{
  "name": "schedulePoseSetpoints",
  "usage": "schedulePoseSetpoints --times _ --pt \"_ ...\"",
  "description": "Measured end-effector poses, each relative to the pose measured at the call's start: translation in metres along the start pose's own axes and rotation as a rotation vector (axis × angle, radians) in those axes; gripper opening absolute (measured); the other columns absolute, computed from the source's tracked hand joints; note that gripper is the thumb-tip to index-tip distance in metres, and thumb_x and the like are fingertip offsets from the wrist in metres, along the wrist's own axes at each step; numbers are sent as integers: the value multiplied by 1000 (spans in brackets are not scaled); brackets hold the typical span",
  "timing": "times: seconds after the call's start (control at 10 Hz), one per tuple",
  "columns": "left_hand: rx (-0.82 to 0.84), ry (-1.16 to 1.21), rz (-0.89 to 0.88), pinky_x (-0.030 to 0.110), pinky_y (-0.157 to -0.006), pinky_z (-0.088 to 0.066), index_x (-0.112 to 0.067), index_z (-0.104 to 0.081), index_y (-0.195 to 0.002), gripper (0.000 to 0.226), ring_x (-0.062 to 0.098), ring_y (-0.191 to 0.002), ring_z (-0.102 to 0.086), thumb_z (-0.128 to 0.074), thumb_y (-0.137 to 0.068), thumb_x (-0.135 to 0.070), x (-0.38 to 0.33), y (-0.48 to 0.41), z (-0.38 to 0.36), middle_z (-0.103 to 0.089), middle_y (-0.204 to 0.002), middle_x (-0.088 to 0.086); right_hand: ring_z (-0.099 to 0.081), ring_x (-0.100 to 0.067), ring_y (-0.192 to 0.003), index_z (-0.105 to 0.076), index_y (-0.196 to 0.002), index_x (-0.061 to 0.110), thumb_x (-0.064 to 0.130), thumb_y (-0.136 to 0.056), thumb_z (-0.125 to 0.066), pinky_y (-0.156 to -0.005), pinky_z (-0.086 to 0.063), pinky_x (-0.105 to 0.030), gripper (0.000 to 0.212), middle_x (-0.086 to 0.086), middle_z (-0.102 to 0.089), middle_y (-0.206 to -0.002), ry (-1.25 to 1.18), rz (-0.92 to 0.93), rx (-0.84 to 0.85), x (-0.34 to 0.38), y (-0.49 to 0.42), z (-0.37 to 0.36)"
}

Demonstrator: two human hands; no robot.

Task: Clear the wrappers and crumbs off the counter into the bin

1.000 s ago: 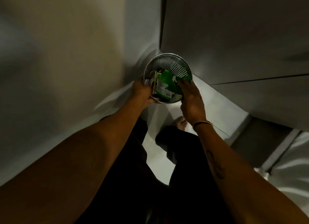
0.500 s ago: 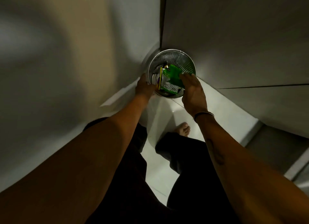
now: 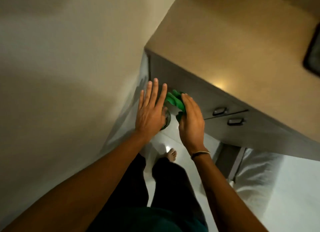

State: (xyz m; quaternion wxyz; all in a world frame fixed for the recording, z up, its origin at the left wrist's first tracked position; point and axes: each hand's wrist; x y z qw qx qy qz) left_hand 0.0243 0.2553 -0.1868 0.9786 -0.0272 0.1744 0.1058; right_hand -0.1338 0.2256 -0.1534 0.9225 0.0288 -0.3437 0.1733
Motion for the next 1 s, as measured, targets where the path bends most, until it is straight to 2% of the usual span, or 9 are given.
schedulePoseSetpoints --times 0.2,0.3,0.4,0.5,0.6,0.7,0.8,0.9,1.0 --pt "-233 35 -312 52 -135 -5 -18 -6 -170 76 33 -167 2 -43 -109 -46 -75 -79 70 1 -179 14 -57 -20 -138 -48 -155 13 -1 -92 -51 -119 -44 -27 64 -5 -59 -149 -86 92 -355 28 -50 140" --pt "-226 25 -358 50 -135 -6 -20 -7 -170 78 32 -167 3 -40 -107 -53 -108 -110 78 2 -180 14 -60 -22 -133 -51 -152 9 -10 -88 -56 -116 -46 -28 67 -10 -62 -144 -40 44 -436 10 -86 189" --pt "-117 -1 -346 51 -134 -11 -19 -9 -170 84 31 -166 3 -42 -104 -58 -149 -147 66 3 -180 13 -59 -32 -136 -56 -149 6 -15 -84 -56 -118 -44 -37 68 -16 -62 -146 68 -156 -528 -42 -149 247" --pt "-49 -61 -336 51 -134 -8 -19 -8 -170 85 31 -166 7 -42 -104 -61 -171 -170 52 8 -179 13 -55 -38 -141 -53 -152 7 -12 -90 -52 -121 -41 -44 65 -18 -58 -152 166 -312 -579 -87 -190 278" --pt "66 -122 -303 49 -136 -3 -19 -1 -170 86 30 -165 13 -33 -105 -66 -183 -188 22 15 -178 14 -38 -43 -153 -39 -159 6 7 -103 -58 -128 -33 -54 59 -21 -42 -165 290 -466 -260 -148 -228 299" --pt "120 -150 -306 49 -136 -5 -18 2 -170 87 30 -165 14 -21 -104 -70 -179 -186 7 16 -177 14 -21 -44 -161 -21 -166 5 34 -109 -56 -133 -22 -55 72 -22 -22 -174 384 -519 38 -177 -228 286" --pt "88 -120 -359 47 -136 -6 -17 2 -169 90 28 -166 10 -11 -102 -75 -172 -185 1 12 -178 13 -7 -42 -165 -6 -169 11 57 -109 -41 -135 -14 -55 84 -18 -4 -178 448 -508 95 -196 -223 279" --pt "87 -99 -364 46 -135 -5 -17 2 -169 90 27 -166 11 -13 -101 -75 -173 -186 3 10 -178 12 -3 -39 -166 -3 -169 12 63 -108 -36 -136 -12 -56 87 -17 0 -178 499 -470 61 -193 -219 276" --pt "108 -90 -353 47 -136 -2 -17 6 -169 90 26 -165 15 -15 -102 -73 -171 -182 8 14 -178 11 2 -37 -166 0 -169 11 66 -106 -32 -136 -9 -56 89 -17 4 -178 544 -309 -28 -178 -211 255"
Point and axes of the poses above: each hand's wrist, its own y-axis away from the middle knuckle, its own z-axis out of the back of the hand, x = y × z
